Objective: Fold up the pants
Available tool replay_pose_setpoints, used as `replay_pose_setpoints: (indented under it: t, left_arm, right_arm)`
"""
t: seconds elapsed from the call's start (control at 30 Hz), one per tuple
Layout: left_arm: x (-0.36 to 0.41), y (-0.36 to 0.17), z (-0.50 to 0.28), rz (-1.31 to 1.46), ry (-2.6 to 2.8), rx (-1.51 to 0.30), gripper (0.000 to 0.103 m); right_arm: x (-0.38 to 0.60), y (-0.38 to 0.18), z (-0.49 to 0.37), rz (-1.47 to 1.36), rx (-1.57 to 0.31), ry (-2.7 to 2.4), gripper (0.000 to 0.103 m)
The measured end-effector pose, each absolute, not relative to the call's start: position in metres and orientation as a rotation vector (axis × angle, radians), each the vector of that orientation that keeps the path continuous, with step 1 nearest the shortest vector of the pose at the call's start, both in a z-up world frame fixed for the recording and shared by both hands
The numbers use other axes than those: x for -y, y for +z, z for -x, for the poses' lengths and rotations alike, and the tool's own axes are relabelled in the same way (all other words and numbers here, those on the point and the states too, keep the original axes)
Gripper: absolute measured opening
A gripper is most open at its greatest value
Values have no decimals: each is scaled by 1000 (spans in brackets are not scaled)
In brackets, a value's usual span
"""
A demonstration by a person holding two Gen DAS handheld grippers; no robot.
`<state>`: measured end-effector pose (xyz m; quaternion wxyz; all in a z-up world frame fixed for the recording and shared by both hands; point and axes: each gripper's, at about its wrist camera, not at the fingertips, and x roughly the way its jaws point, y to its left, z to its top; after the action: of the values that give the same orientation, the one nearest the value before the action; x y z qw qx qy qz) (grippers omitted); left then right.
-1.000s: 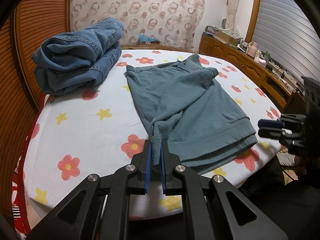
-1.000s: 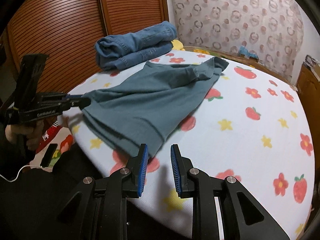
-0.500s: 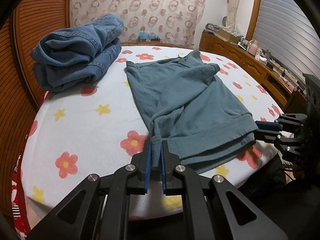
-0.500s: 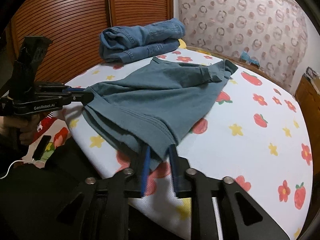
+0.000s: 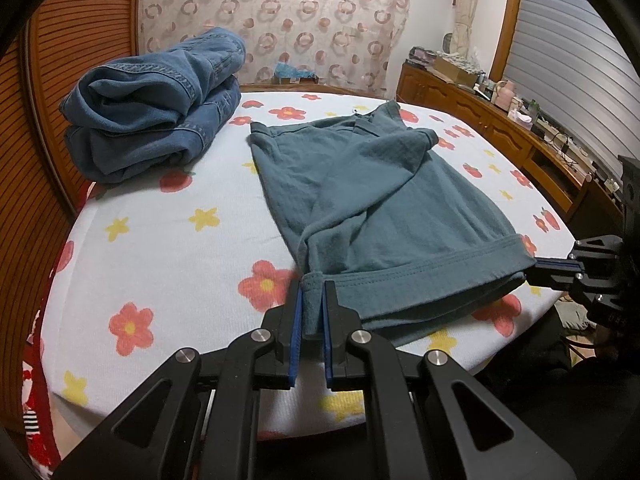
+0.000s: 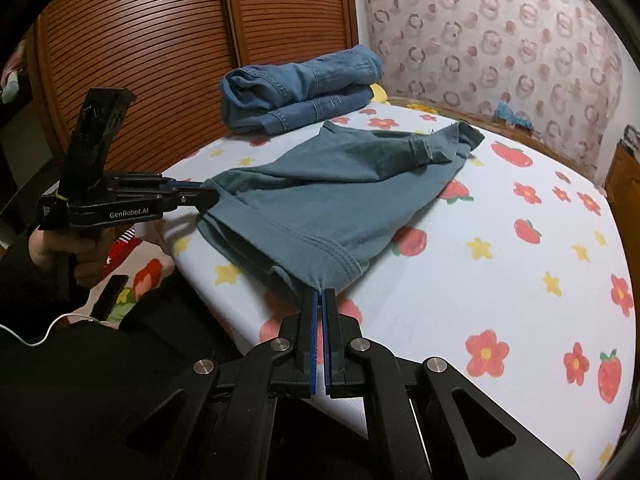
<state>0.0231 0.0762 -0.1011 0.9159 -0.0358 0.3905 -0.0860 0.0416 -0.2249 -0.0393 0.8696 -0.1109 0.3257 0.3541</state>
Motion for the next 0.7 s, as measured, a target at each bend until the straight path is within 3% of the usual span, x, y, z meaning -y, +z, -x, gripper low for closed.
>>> replay_pose_setpoints:
  t: [0.3, 0.47, 0.57, 0.7]
  left_arm:
    - [-74, -93, -14, 59, -194, -789, 9]
    - [-74, -90, -14, 52, -183, -790, 9]
    - [-74, -87, -15, 50, -176, -784, 12]
    - [-74, -82, -16, 37, -156, -776, 27]
  right_arm:
    - [236, -27, -47, 179, -663, 682, 2]
    - [238, -21, -57, 174, -632, 625, 9]
    - [234, -21, -68, 167, -620, 604, 13]
    - [228, -24, -85, 156, -607, 596, 17]
